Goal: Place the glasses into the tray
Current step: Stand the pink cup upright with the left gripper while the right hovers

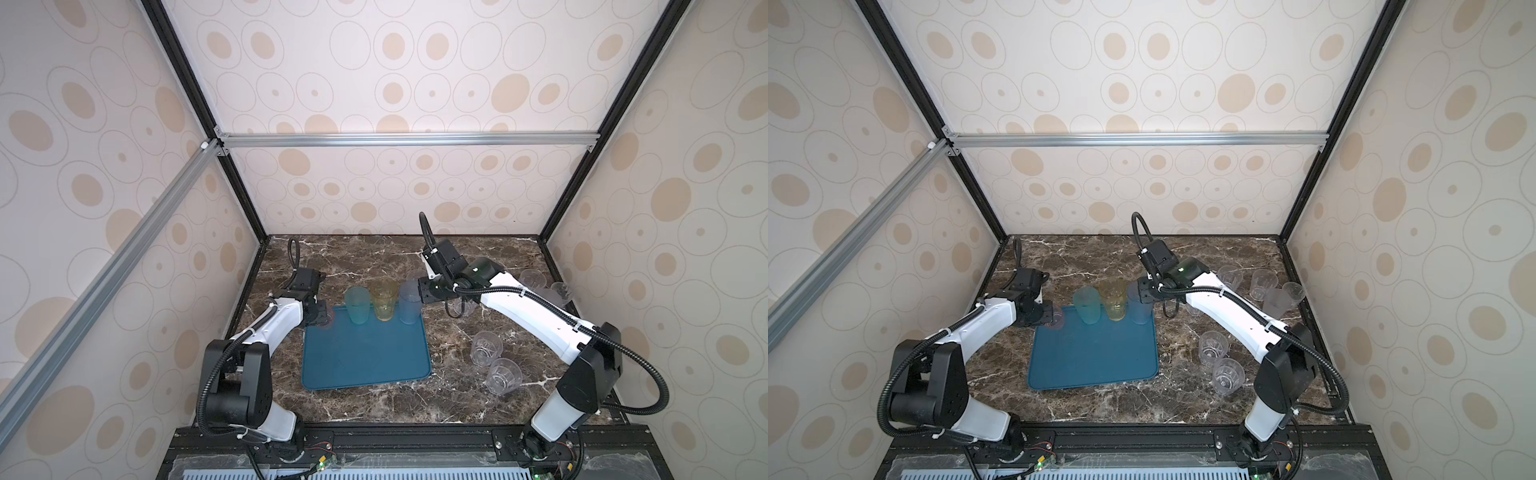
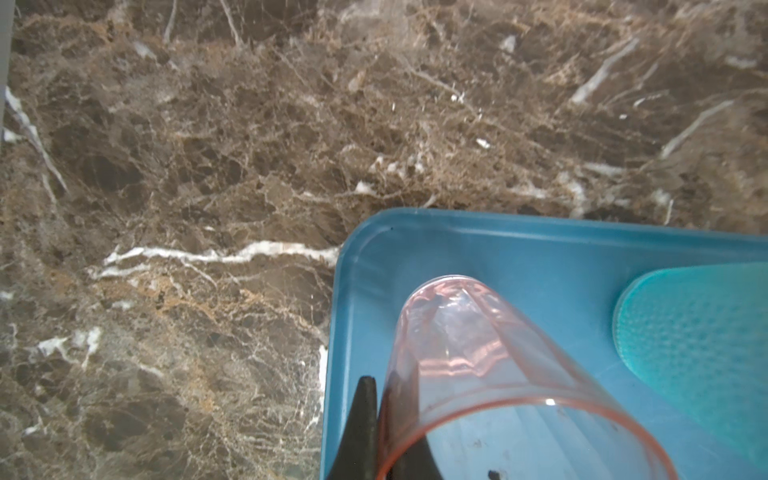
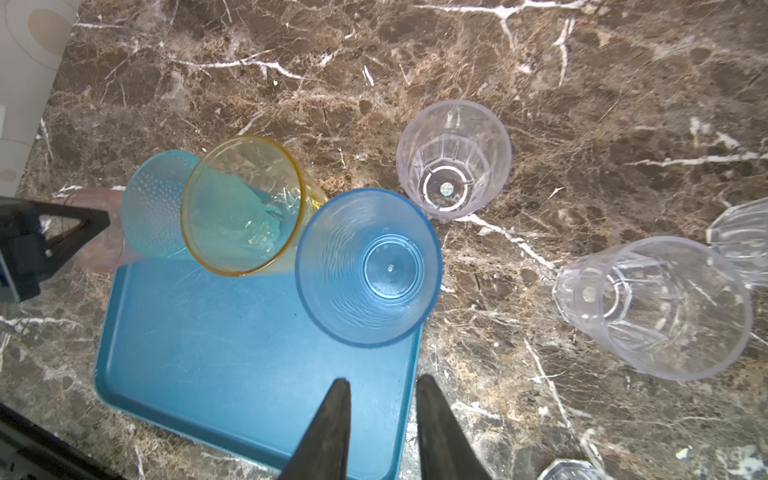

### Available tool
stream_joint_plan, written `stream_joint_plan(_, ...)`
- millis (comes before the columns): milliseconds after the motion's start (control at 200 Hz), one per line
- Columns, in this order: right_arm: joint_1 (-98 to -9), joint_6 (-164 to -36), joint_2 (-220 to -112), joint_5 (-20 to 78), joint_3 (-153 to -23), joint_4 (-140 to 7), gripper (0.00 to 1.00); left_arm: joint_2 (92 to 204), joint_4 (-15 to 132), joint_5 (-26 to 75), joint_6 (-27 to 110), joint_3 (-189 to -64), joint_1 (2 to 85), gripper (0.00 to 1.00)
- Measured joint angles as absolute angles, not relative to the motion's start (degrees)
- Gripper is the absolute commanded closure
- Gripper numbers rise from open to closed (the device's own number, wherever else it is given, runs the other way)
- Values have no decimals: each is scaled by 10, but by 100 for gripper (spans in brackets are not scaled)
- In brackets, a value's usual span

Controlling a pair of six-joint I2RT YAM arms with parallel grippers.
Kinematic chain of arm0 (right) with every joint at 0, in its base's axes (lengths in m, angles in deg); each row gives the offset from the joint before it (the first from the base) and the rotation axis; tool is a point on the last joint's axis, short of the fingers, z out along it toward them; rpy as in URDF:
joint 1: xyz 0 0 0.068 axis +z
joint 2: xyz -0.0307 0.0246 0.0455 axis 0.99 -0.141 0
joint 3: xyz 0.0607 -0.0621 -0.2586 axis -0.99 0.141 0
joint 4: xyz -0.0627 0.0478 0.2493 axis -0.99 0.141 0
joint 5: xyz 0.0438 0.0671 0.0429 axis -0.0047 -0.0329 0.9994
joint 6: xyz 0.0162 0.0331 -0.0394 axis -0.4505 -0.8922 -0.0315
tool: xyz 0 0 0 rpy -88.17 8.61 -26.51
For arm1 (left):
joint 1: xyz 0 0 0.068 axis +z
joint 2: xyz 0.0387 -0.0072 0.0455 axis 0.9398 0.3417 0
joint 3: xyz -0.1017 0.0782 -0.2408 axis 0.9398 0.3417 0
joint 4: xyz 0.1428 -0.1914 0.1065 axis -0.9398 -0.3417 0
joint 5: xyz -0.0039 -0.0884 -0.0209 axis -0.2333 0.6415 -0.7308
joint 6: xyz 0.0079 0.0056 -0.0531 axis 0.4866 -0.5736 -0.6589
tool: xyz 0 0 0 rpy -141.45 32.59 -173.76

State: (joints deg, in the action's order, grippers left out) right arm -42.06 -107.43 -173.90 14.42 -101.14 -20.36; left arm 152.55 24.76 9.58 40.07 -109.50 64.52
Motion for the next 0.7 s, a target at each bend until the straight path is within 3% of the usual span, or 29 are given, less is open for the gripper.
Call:
stream_joint_plan(285, -421, -1074, -1762, 162, -1022, -182, 68, 1534, 256, 107, 412, -1100, 645, 76)
stream_joint_plan(695, -421, -1081, -1809, 191, -1073, -173, 66, 1532, 254, 107, 420, -1105, 645, 65)
